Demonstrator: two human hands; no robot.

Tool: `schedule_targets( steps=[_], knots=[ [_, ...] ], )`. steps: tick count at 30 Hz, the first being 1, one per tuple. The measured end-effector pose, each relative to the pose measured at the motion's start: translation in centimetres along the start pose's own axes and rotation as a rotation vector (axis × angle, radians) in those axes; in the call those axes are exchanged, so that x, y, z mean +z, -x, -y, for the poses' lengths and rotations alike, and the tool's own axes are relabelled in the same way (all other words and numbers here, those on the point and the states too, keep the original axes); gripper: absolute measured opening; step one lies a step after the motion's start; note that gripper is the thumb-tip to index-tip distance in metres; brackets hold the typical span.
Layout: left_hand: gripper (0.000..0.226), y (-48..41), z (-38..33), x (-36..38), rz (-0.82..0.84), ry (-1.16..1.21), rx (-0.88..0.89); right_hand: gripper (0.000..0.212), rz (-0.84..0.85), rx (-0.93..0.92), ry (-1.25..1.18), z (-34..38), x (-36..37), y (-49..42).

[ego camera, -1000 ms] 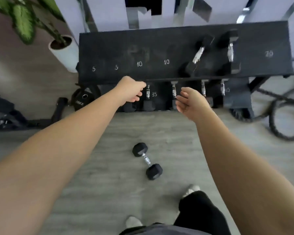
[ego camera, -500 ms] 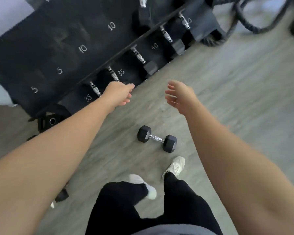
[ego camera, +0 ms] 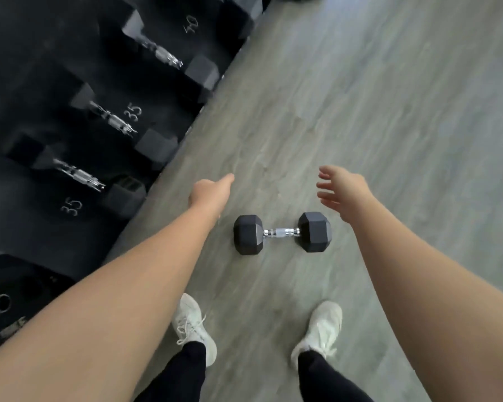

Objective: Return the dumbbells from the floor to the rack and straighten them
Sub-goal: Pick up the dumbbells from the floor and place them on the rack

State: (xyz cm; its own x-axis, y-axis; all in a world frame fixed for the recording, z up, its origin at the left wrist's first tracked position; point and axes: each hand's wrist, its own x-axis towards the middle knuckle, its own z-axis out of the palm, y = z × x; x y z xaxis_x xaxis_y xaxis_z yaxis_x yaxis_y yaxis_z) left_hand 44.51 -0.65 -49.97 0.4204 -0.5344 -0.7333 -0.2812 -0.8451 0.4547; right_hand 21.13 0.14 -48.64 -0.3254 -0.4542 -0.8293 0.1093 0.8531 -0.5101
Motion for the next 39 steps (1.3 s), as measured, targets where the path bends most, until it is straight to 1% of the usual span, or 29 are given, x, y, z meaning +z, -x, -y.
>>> schedule_targets(
  steps=[2,4,5,7,9,10,12,14,16,18,19,22,25,28,31,33,35,39],
  knots=[
    [0.036,-4.6,3.4,3.8,-0.013,0.077,-0.054,0.028,-0.019,0.001,-0.009,-3.4,1.6,-5.4],
    [0.038,-9.3,7.2,8.0,-0.026,0.113,-0.066,0.042,-0.04,-0.005,-0.027,-7.4,2.7,-11.3],
    [0.045,-11.5,8.9,9.9,-0.031,0.132,-0.081,0.046,-0.05,-0.011,-0.015,-9.3,3.1,-13.9],
    [0.067,-14.7,12.1,12.8,-0.047,0.188,-0.12,0.048,-0.074,-0.009,0.034,-12.4,3.4,-18.1],
    [0.08,-17.2,15.0,15.3,-0.106,0.21,-0.122,0.046,-0.145,-0.025,0.075,-15.7,3.1,-22.0],
    [0.079,-18.3,16.2,16.3,-0.133,0.22,-0.113,0.044,-0.186,-0.033,0.093,-17.1,2.8,-23.7],
    [0.072,-19.8,18.1,17.6,-0.149,0.219,-0.12,0.041,-0.255,-0.036,0.142,-19.0,2.3,-26.0],
    [0.06,-21.2,19.0,18.3,-0.069,0.252,-0.188,0.044,-0.274,-0.032,0.191,-19.7,1.8,-27.9],
    [0.049,-22.5,19.2,18.6,0.061,0.233,-0.261,0.039,-0.249,0.011,0.202,-20.0,1.1,-29.7],
    [0.035,-23.6,18.9,18.6,0.173,0.183,-0.288,0.023,-0.198,0.065,0.217,-20.4,0.7,-30.9],
    [0.032,-24.2,18.8,18.6,0.211,0.162,-0.302,0.018,-0.179,0.079,0.243,-20.6,0.5,-31.5],
    [0.025,-25.4,19.0,18.4,0.247,0.094,-0.31,0.017,-0.089,0.121,0.291,-20.7,0.6,-32.1],
    [0.02,-26.0,19.1,18.3,0.268,0.04,-0.3,0.024,-0.018,0.164,0.328,-20.3,0.4,-32.2],
    [0.02,-26.2,19.2,18.1,0.304,0.013,-0.31,0.023,0.023,0.163,0.332,-20.5,0.0,-32.0],
    [0.027,-25.5,19.5,17.9,0.327,-0.011,-0.347,0.024,0.057,0.182,0.31,-21.3,-0.8,-31.6],
    [0.034,-24.7,19.8,17.9,0.345,-0.026,-0.391,0.032,0.079,0.234,0.315,-22.2,-1.7,-31.2],
    [0.039,-24.8,20.2,17.9,0.373,-0.013,-0.396,0.041,0.122,0.27,0.282,-23.0,-2.6,-31.1],
    [0.049,-25.4,20.7,17.8,0.353,0.016,-0.413,0.05,0.181,0.343,0.171,-23.8,-3.0,-31.5]
  ],
)
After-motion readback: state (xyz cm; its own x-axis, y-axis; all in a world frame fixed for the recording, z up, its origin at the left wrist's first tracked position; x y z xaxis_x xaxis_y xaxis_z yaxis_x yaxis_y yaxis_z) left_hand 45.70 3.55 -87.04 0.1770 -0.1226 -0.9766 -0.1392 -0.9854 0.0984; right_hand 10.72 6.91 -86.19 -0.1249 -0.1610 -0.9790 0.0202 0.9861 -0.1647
